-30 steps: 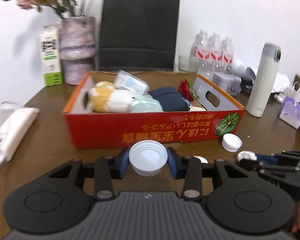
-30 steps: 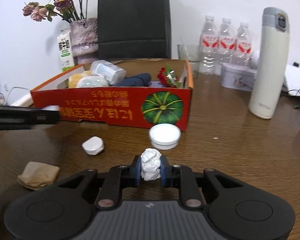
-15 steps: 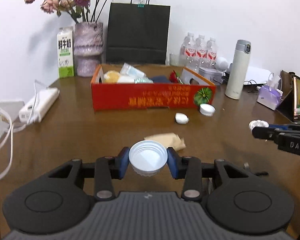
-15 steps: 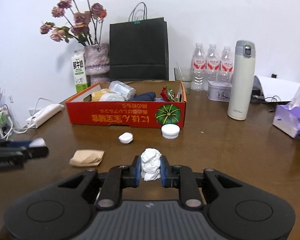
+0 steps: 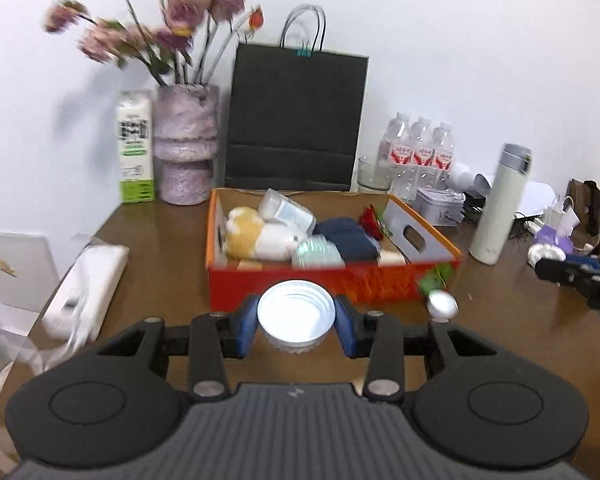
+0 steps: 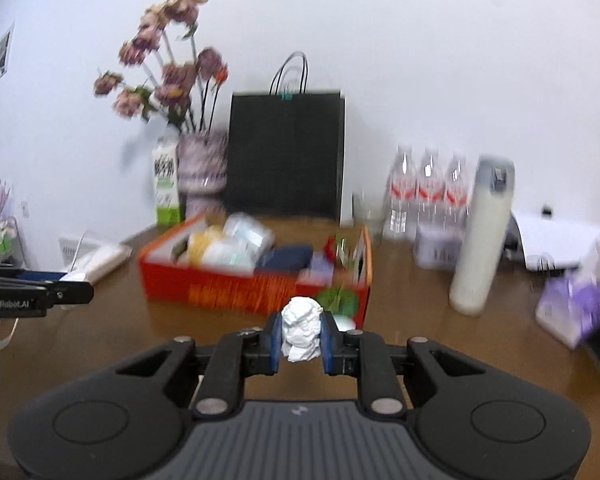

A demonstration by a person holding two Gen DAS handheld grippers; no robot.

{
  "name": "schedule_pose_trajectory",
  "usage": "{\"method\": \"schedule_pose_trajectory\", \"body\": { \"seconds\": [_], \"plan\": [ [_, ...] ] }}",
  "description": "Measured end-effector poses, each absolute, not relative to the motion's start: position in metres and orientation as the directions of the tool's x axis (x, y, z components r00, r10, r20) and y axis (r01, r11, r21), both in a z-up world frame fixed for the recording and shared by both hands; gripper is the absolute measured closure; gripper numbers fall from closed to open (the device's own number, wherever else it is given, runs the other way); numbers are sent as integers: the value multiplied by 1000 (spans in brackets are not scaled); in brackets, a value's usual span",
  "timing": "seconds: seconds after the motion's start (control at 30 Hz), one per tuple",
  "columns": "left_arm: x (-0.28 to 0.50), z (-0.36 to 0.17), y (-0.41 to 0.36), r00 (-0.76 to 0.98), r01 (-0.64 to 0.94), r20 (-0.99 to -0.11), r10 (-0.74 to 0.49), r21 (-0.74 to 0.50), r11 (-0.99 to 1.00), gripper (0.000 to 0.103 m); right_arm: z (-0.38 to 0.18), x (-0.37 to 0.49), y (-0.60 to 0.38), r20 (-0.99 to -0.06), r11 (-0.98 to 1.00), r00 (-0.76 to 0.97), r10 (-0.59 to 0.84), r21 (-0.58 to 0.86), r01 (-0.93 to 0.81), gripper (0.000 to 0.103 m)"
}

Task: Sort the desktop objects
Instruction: 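Carry the cap and tissue into the box and open both tools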

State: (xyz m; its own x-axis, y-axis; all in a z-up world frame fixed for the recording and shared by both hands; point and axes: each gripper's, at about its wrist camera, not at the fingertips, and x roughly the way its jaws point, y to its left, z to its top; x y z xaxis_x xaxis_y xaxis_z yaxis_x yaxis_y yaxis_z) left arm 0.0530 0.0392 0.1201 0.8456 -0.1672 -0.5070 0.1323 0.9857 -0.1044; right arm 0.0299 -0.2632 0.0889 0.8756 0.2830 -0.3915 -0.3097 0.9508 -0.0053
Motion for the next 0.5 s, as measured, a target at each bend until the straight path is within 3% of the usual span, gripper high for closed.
{"method": "schedule_pose_trajectory", "body": {
  "seconds": [0.13, 0.27, 0.43, 0.5],
  "plan": [
    [156, 127, 43, 773, 122, -610, -173, -123, 985, 63, 109, 141, -252, -465, 945, 831, 306, 46, -322, 85],
    [233, 103, 37, 700, 99, -701, -138, -96, 990, 63, 91, 246, -229, -607, 963, 766, 211, -5, -269, 85],
    [271, 73, 38, 624, 106, -755, -201, -173, 979, 62, 53, 324, -222, -722, 964, 659, 210, 40, -263, 84],
    [282, 68, 36, 599, 148, -770, -223, -167, 975, 61, 42, 341, -221, -751, 968, 632, 189, 34, -250, 80]
  ]
}}
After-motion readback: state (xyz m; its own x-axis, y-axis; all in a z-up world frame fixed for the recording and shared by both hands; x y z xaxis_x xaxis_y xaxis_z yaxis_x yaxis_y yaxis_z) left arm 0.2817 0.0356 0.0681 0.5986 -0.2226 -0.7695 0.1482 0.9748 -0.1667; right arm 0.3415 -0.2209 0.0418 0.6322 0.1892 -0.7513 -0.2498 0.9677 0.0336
